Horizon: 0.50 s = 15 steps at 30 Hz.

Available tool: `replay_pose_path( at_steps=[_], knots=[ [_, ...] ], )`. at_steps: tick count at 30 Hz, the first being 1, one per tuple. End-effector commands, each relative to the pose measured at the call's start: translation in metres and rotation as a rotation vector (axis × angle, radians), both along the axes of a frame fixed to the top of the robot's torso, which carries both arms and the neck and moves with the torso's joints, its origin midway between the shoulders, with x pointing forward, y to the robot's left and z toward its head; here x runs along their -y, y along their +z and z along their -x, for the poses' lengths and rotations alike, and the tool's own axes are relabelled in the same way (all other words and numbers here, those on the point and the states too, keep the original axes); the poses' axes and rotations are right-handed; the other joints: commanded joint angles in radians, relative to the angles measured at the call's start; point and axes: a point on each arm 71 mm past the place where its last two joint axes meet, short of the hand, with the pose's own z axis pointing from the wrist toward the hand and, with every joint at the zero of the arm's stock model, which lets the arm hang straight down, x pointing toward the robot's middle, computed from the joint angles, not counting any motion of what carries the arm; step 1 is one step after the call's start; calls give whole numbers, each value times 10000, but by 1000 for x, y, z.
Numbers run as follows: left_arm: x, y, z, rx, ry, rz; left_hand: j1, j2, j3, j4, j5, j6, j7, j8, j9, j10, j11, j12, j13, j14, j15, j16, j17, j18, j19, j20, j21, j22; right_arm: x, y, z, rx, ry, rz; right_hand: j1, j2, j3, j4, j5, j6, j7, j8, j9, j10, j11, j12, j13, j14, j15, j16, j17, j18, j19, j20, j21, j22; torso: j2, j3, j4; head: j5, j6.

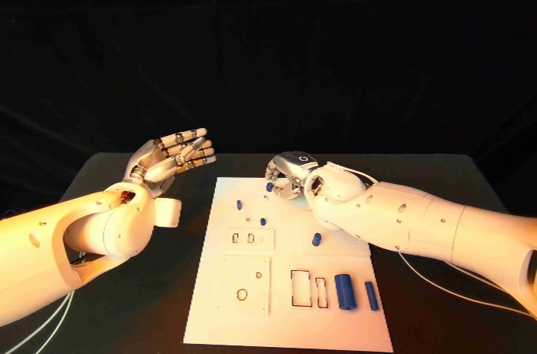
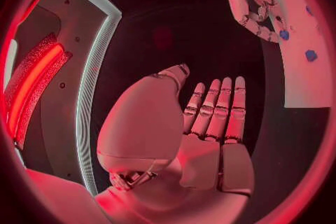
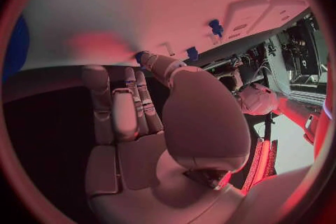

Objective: Assemble the parts on the task board

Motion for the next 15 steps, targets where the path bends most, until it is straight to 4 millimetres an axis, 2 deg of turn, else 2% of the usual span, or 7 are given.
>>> replay_pose_path(
  at_steps=[1, 2, 3, 7, 10, 12, 15],
  knots=[
    [2, 2, 0, 64, -194, 105, -103, 13, 79, -2, -64, 44, 1012, 48, 10, 54, 13, 67, 12, 49, 6, 50, 16, 136, 57, 5, 37, 15, 5, 1, 2, -54, -47, -67, 229, 77, -804, 55, 7, -250, -57, -193, -33, -466, 69, 111, -100, -234, 69, -304, -589, 194, -406, 73, -621, -634, -13, 2, -21, 25, -32],
    [1, 2, 0, 64, -188, 102, -103, 13, 79, -2, -64, 44, 1012, 48, 10, 54, 13, 67, 12, 49, 6, 50, 16, 136, 57, 5, 37, 15, 8, 1, 3, -54, -61, -125, 405, 197, -1344, 148, 81, -430, -117, -353, -78, -846, 156, 134, -152, -622, 113, -826, -1514, 344, -1040, 133, -1463, -1590, -11, 1, -17, 26, -29],
    [1, 2, 0, 63, -181, 100, -103, 13, 79, -2, -64, 44, 1012, 48, 10, 54, 13, 67, 12, 49, 6, 50, 16, 136, 57, 5, 37, 15, 11, 1, 4, -60, -79, -165, 665, 342, -1933, 305, 156, -455, -166, -451, -107, -1029, 194, 301, -134, -748, 150, -937, -1773, 362, -1092, 176, -1643, -1671, -13, 1, -21, 31, -28],
    [0, 2, 0, 11, -170, 104, -120, 9, 101, 0, -72, 41, 1015, 50, 9, 66, 14, 62, 10, 55, 4, 54, 24, 144, 72, 6, 45, 13, 29, 4, 8, -62, -265, -429, 1147, 439, -2765, 808, 161, -487, -181, -649, -173, -1301, 210, 707, -126, -981, 177, -1139, -2359, 365, -1071, 205, -1903, -1756, -30, 8, -34, 57, -49],
    [-1, 2, 0, -12, -175, 113, -122, 9, 106, -1, -73, 9, 1015, 43, 4, 68, 14, 60, 9, 56, 4, 54, 25, 145, 75, 6, 46, 13, 47, 8, 12, -18, -492, -813, 1241, 477, -2885, 1007, 152, -449, -133, -682, -184, -1228, 183, 895, -111, -1105, 160, -1270, -2652, 367, -1084, 197, -1998, -1787, -51, 16, -59, 99, 2],
    [-3, 2, 0, -35, -147, 104, -122, 9, 106, -1, -73, 9, 1015, 43, 4, 68, 14, 60, 9, 56, 4, 54, 25, 145, 75, 6, 46, 13, 63, 15, 15, 102, -717, -1193, 1341, 522, -2653, 1176, 227, -184, 133, -643, -179, -550, 39, 1398, -35, -901, 43, -1047, -2374, 379, -959, 97, -2015, -1770, -89, 30, -129, 123, -7],
    [-4, 2, 0, -47, -121, 99, -122, 9, 106, -1, -73, 9, 1015, 43, 4, 68, 14, 60, 9, 56, 4, 54, 25, 145, 75, 6, 46, 13, 81, 25, 19, 192, -1011, -1620, 1280, 375, -2173, 1409, 245, 40, 75, -663, -210, 297, -91, 1845, -10, -586, -82, -680, -1880, 318, -613, -10, -1721, -1400, -126, 35, -190, 119, -3]
  ],
)
